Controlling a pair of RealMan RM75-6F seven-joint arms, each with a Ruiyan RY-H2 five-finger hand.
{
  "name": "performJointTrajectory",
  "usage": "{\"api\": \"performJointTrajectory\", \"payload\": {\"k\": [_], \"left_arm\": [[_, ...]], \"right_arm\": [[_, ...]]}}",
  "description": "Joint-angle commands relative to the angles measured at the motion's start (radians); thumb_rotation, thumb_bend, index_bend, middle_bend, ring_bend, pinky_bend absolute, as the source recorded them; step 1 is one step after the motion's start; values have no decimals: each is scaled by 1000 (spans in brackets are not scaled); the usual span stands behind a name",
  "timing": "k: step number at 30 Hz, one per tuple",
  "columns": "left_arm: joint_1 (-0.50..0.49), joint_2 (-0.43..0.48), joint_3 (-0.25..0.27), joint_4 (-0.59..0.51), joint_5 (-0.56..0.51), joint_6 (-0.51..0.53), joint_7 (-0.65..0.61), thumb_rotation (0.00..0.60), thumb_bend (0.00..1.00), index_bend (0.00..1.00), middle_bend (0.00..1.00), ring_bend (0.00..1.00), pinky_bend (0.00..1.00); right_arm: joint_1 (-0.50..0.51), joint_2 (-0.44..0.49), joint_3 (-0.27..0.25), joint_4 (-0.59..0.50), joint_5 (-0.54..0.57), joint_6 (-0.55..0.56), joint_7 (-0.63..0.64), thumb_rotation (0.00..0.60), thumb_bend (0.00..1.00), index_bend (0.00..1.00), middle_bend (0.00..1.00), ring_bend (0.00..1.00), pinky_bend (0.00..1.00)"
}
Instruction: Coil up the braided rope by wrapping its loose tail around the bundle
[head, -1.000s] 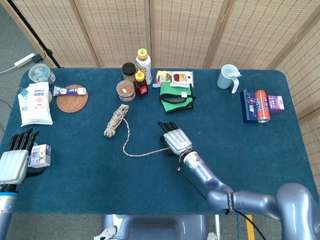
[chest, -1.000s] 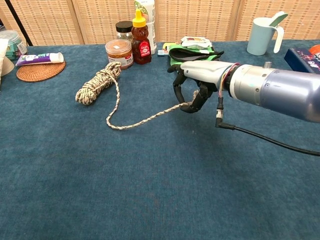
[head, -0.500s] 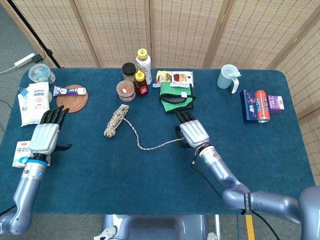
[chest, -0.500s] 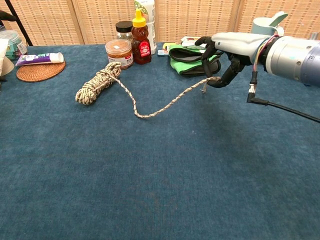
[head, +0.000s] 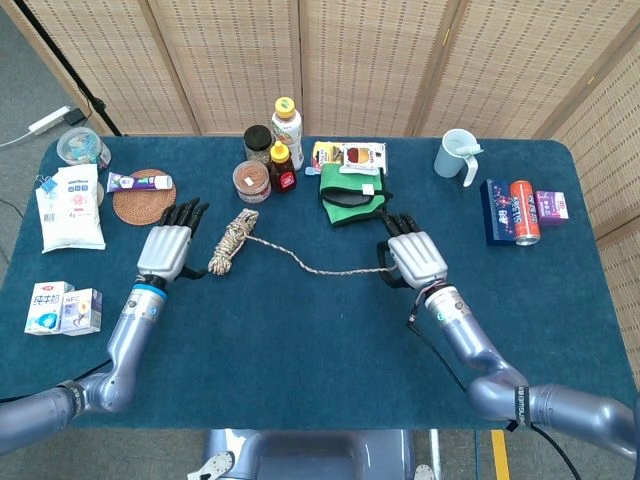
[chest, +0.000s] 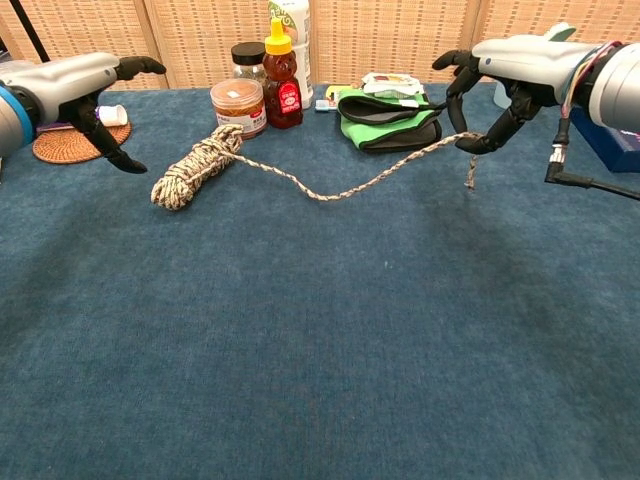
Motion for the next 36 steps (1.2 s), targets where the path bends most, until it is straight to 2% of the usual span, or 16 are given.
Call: {"api": "performJointTrajectory", "payload": {"k": [1, 9, 18, 29, 36], "left_arm": [[-40, -56, 0, 54, -19, -17, 2, 600, 26, 0, 0, 0, 0], [-90, -174, 4, 139, -86, 14, 63, 600, 27, 0, 0, 0, 0], [-137, -258, -30, 226, -188, 41, 136, 600, 27, 0, 0, 0, 0], [-157, -321, -49, 353, -208, 8, 76, 600, 61, 0, 0, 0, 0], [-187, -338, -80, 449, -231, -32, 66, 600, 91, 0, 0, 0, 0]], "right_arm": [[-3, 4, -1, 3, -3, -3, 8, 600, 399, 606, 0, 0, 0], [-10, 12, -4, 17, -13, -13, 27, 600, 399, 609, 0, 0, 0], [-16, 30, -4, 18, -26, -19, 45, 600, 400, 610, 0, 0, 0], [-19, 34, -4, 34, -29, -28, 59, 600, 400, 615, 0, 0, 0], [-20, 35, -3, 35, -32, -29, 61, 600, 400, 617, 0, 0, 0]]}}
